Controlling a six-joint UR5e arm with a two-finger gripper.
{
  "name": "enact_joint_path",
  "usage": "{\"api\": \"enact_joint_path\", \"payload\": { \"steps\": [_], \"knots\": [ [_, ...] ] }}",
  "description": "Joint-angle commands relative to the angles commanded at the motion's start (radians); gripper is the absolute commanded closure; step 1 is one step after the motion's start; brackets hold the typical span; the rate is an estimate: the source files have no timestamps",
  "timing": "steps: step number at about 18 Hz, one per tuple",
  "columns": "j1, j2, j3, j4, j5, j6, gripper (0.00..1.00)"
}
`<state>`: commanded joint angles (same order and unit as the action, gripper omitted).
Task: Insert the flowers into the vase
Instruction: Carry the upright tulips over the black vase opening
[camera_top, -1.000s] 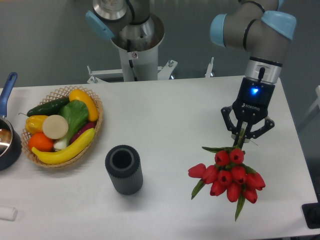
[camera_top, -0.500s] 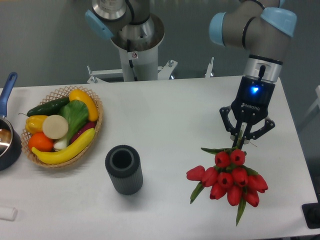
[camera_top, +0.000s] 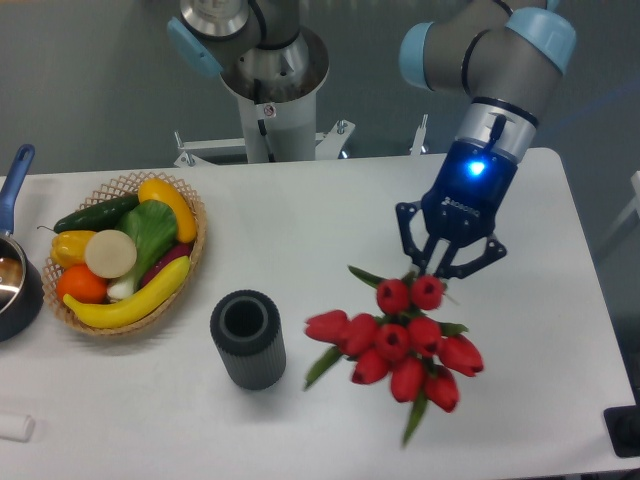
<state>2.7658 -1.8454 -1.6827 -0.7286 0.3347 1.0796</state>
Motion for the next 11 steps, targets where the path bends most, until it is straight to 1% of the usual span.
{"api": "enact_joint_path", "payload": {
  "steps": [4,6,9,11],
  "knots": [
    [-0.026,-0.008,-0.04,0.0,-0.136,0.086,0.85],
    [-0.034,-0.009,-0.06,0.0,-0.204,0.097,0.85],
    [-0.089,-0.011,-0.06,0.0,-0.227,0.114,0.85],
    [-0.104,-0.014,-0.048,0.0,-0.252,0.114,0.85]
  ]
}}
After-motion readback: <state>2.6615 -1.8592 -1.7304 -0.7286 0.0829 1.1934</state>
